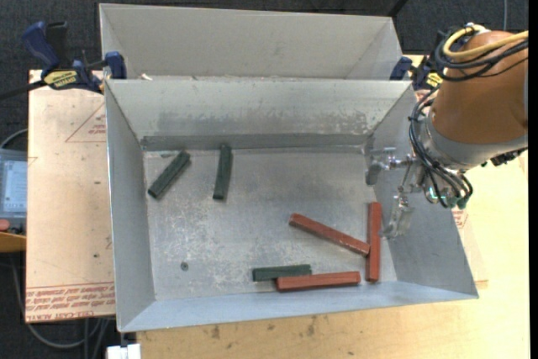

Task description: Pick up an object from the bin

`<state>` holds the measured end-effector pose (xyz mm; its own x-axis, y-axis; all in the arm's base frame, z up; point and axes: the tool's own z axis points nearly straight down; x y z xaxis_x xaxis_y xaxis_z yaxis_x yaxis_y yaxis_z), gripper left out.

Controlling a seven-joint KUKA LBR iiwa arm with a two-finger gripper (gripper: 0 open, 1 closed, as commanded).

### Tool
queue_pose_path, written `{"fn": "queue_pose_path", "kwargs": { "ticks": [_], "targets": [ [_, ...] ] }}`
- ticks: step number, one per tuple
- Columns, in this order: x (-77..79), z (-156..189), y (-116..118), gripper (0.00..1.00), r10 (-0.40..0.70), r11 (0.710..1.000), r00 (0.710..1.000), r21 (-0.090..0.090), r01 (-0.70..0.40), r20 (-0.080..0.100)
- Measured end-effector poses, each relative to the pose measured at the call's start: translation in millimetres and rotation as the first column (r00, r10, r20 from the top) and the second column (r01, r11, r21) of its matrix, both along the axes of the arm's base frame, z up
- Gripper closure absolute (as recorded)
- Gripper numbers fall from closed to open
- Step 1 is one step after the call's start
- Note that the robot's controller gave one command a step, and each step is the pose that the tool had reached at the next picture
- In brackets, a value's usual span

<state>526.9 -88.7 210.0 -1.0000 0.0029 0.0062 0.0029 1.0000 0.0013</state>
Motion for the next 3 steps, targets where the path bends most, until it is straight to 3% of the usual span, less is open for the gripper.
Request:
{"fn": "queue_pose_path", "kwargs": {
  "ticks": [1, 2, 3],
  "targets": [
    [8.2, -109, 25, 0.00, 0.208, 0.978, 0.978, 0.002, -0.208, 0.002],
    [17.7, -132, 32, 0.00, -0.283, 0.959, 0.959, 0.000, 0.283, 0.005],
    [17.9, -132, 32, 1.00, -0.281, 0.960, 0.960, -0.001, 0.281, 0.006]
  ]
}}
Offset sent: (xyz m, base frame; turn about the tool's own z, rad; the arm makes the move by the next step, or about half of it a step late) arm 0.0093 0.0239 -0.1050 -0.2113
